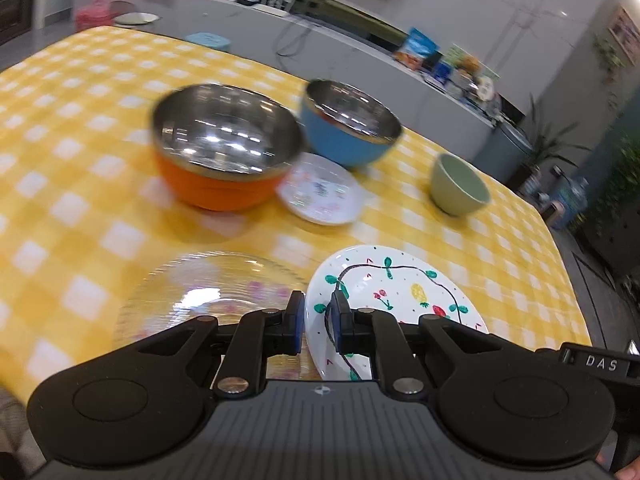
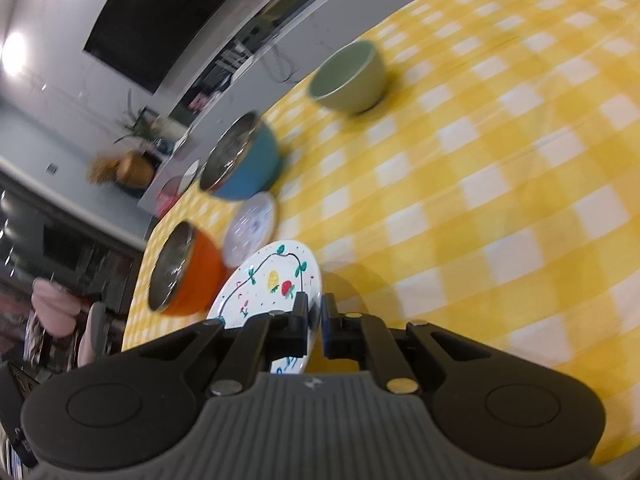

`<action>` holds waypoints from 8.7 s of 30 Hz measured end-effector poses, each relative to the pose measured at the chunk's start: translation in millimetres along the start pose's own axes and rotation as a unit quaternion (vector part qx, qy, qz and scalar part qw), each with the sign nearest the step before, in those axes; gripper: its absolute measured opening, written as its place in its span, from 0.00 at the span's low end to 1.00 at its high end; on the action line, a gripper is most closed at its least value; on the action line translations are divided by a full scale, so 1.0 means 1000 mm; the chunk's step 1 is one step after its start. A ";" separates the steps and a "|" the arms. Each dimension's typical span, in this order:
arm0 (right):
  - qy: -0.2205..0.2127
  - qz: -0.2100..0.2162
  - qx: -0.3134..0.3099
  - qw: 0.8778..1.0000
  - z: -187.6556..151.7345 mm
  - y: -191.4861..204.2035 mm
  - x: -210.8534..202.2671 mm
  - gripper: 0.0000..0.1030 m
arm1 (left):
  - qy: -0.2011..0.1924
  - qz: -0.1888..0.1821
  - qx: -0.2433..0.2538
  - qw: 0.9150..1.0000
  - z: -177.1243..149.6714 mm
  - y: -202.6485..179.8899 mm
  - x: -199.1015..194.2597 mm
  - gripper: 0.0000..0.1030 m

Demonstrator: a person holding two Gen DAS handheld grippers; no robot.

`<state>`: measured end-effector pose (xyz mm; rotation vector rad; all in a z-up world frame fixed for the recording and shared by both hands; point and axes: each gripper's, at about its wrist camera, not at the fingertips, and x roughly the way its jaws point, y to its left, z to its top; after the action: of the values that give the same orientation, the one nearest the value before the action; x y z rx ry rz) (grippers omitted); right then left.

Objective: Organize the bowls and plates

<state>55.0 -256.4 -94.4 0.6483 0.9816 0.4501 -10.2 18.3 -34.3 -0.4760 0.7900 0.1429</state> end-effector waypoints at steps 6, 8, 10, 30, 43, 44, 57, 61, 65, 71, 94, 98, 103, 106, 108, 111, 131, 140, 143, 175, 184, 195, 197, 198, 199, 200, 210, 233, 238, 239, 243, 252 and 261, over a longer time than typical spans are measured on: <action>0.034 0.020 -0.025 0.999 -0.016 0.023 0.024 0.05 | -0.003 0.041 -0.029 0.999 0.002 0.029 -0.018 0.15; 0.044 0.024 -0.037 0.998 -0.020 0.029 0.029 0.05 | -0.004 0.053 -0.037 0.998 0.001 0.037 -0.023 0.15; 0.053 0.024 -0.052 0.997 -0.024 0.035 0.035 0.05 | -0.005 0.066 -0.039 0.997 0.000 0.043 -0.026 0.15; 0.065 -0.004 -0.155 0.986 -0.044 0.066 0.060 0.08 | 0.010 0.130 -0.060 0.990 -0.003 0.062 -0.021 0.17; 0.055 -0.035 -0.219 0.974 -0.053 0.082 0.060 0.09 | 0.029 0.143 -0.065 0.987 -0.004 0.064 -0.015 0.17; 0.054 -0.037 -0.223 0.973 -0.054 0.083 0.060 0.09 | 0.029 0.143 -0.065 0.987 -0.003 0.064 -0.014 0.17; 0.044 -0.054 -0.248 0.966 -0.058 0.089 0.062 0.09 | 0.026 0.147 -0.059 0.987 -0.002 0.064 -0.013 0.16; 0.040 -0.071 -0.266 0.961 -0.062 0.094 0.064 0.10 | 0.024 0.148 -0.054 0.987 -0.003 0.062 -0.014 0.16; 0.036 -0.083 -0.278 0.956 -0.063 0.097 0.066 0.10 | 0.023 0.150 -0.048 0.987 -0.003 0.061 -0.014 0.16; 0.035 -0.081 -0.288 0.954 -0.065 0.099 0.068 0.18 | 0.021 0.150 -0.053 0.987 -0.003 0.061 -0.014 0.16; -0.055 -0.100 -0.189 0.975 -0.021 0.068 0.039 0.29 | -0.054 -0.004 -0.001 0.999 0.024 0.005 -0.024 0.22; -0.087 -0.095 -0.167 0.978 -0.008 0.059 0.036 0.29 | -0.068 -0.040 0.021 0.997 0.029 -0.010 -0.012 0.22; -0.101 -0.072 -0.146 0.982 0.009 0.057 0.048 0.30 | -0.065 -0.042 0.025 0.997 0.037 -0.015 0.013 0.22; -0.098 -0.064 -0.144 0.983 0.014 0.058 0.059 0.30 | -0.053 -0.026 0.018 0.998 0.038 -0.014 0.029 0.22; -0.091 -0.057 -0.142 0.984 0.018 0.059 0.067 0.29 | -0.044 -0.019 0.007 0.999 0.039 -0.011 0.037 0.22; -0.083 -0.052 -0.137 0.986 0.024 0.060 0.081 0.28 | -0.033 -0.006 -0.015 0.999 0.039 -0.007 0.048 0.22; -0.027 -0.041 -0.093 0.994 0.048 0.059 0.145 0.24 | -0.001 0.025 -0.118 0.993 0.058 0.012 0.091 0.22; -0.020 -0.043 -0.092 0.995 0.048 0.057 0.150 0.19 | 0.013 0.043 -0.117 0.992 0.060 0.015 0.103 0.19; -0.018 -0.031 -0.095 0.995 0.047 0.058 0.149 0.06 | 0.011 0.041 -0.113 0.993 0.059 0.015 0.102 0.15; -0.063 -0.111 -0.087 0.988 0.055 0.029 0.111 0.20 | 0.052 -0.036 0.018 0.998 0.049 -0.015 0.110 0.28; -0.066 -0.120 -0.099 0.986 0.052 0.032 0.118 0.10 | 0.029 -0.026 0.042 0.998 0.048 -0.019 0.113 0.23; -0.072 -0.117 -0.095 0.986 0.051 0.033 0.114 0.00 | 0.031 -0.028 0.024 0.999 0.049 -0.012 0.113 0.05; -0.072 -0.114 -0.095 0.986 0.050 0.034 0.112 0.00 | 0.027 -0.026 0.028 0.999 0.049 -0.013 0.110 0.04; -0.073 -0.114 -0.095 0.986 0.050 0.034 0.111 0.00 | 0.026 -0.027 0.029 0.999 0.049 -0.013 0.109 0.03; -0.074 -0.115 -0.095 0.986 0.049 0.034 0.110 0.00 | 0.026 -0.029 0.029 0.999 0.049 -0.014 0.107 0.03; -0.074 -0.115 -0.094 0.986 0.048 0.034 0.108 0.00 | 0.025 -0.030 0.029 0.999 0.049 -0.014 0.105 0.03; -0.068 -0.096 -0.050 0.992 0.037 0.034 0.079 0.00 | 0.026 -0.025 0.030 0.999 0.053 -0.025 0.070 0.03; -0.032 0.007 -0.050 0.998 -0.047 0.064 0.013 0.02 | 0.061 0.000 0.017 0.998 0.022 0.021 -0.026 0.03; -0.015 0.011 -0.085 0.996 -0.062 0.074 0.026 0.02 | 0.066 0.022 0.012 0.997 0.013 0.040 -0.025 0.05; -0.011 0.008 -0.095 0.995 -0.063 0.076 0.030 0.02 | 0.066 0.024 0.006 0.998 0.013 0.044 -0.023 0.05; 0.000 0.002 -0.127 0.992 -0.070 0.083 0.046 0.02 | 0.059 0.035 -0.009 0.998 0.010 0.058 -0.020 0.05; 0.012 -0.013 -0.124 0.992 -0.070 0.082 0.063 0.02 | 0.073 0.038 -0.024 0.996 0.008 0.068 -0.008 0.05; 0.019 -0.022 -0.135 0.990 -0.073 0.082 0.069 0.02 | 0.082 0.043 -0.032 0.995 0.007 0.071 -0.004 0.05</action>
<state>19.8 -132.3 -109.3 0.3752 0.9476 0.5470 -29.2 85.0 -52.8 -0.5185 0.9689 0.2106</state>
